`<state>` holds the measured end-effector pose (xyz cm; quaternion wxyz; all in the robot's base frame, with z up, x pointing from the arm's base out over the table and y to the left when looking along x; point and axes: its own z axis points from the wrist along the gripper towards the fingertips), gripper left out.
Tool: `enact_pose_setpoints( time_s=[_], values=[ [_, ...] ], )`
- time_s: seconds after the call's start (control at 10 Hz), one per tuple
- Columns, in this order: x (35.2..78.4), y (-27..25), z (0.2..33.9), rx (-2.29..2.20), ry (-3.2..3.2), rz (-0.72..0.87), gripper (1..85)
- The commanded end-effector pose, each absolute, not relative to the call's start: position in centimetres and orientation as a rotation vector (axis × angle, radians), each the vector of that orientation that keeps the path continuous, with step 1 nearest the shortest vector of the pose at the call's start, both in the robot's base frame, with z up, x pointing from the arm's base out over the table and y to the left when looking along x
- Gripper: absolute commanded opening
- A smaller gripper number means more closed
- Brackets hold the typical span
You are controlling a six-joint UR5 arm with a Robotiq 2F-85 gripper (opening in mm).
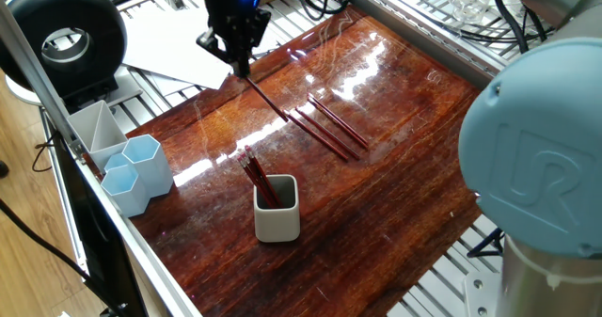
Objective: Put the pen into the pen holder
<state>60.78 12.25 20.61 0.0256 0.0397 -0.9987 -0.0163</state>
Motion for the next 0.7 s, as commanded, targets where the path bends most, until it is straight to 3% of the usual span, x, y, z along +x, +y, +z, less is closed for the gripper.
enact_pose_setpoints(
  time_s=[0.0, 0.2, 0.6],
  values=[
    [64.1, 12.7, 20.9, 0.174, -3.205, -0.074, 1.0],
    [62.9, 12.8, 21.4, 0.142, -3.169, -0.077, 1.0],
    [54.6, 16.7, 32.8, 0.034, -3.122, -0.179, 1.0]
  ],
)
